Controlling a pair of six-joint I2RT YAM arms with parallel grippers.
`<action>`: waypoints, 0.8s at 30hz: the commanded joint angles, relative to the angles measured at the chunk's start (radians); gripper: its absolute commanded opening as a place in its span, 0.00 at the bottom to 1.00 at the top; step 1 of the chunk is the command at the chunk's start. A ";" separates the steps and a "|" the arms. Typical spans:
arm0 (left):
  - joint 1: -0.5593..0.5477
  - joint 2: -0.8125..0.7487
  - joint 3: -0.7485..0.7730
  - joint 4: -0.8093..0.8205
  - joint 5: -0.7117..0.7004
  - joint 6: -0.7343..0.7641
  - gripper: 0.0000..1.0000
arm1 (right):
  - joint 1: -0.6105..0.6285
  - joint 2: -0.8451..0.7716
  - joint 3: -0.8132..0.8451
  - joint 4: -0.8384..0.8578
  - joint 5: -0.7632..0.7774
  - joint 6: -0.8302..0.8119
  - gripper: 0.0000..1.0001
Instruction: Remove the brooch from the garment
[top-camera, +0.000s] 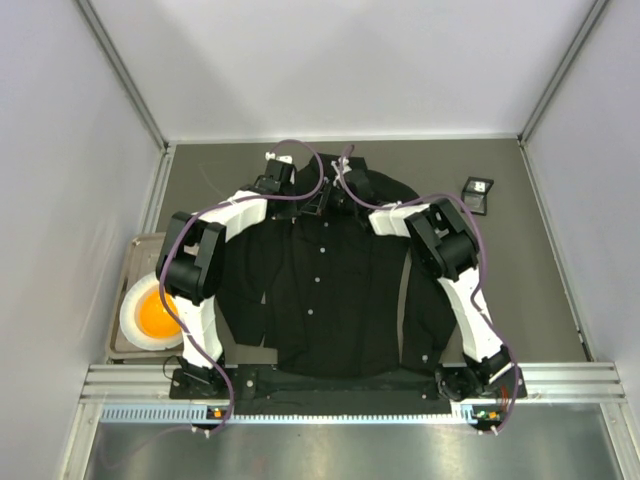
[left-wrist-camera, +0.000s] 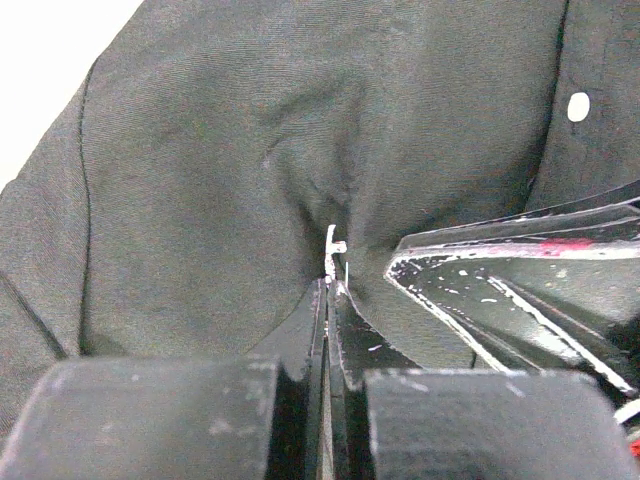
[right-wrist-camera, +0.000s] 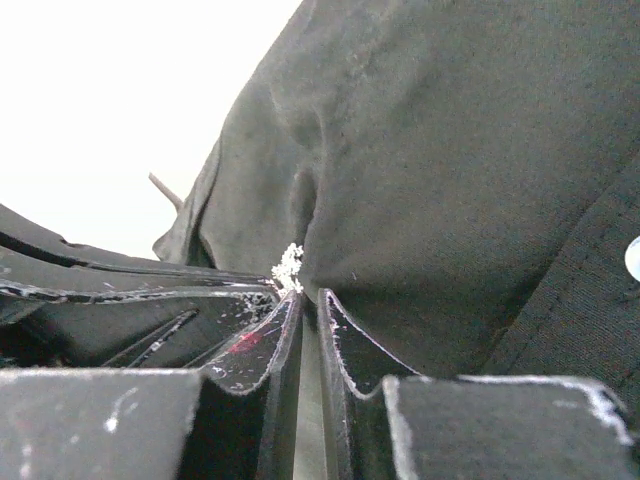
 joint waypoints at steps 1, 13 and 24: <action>0.002 0.022 0.011 -0.061 0.029 -0.006 0.00 | -0.004 -0.002 0.023 0.096 -0.053 0.048 0.12; 0.002 -0.034 -0.059 0.031 0.019 -0.012 0.00 | 0.006 0.052 0.060 0.105 -0.078 0.082 0.08; 0.001 -0.053 -0.125 0.128 0.019 -0.016 0.00 | 0.016 0.075 0.069 0.117 -0.088 0.098 0.04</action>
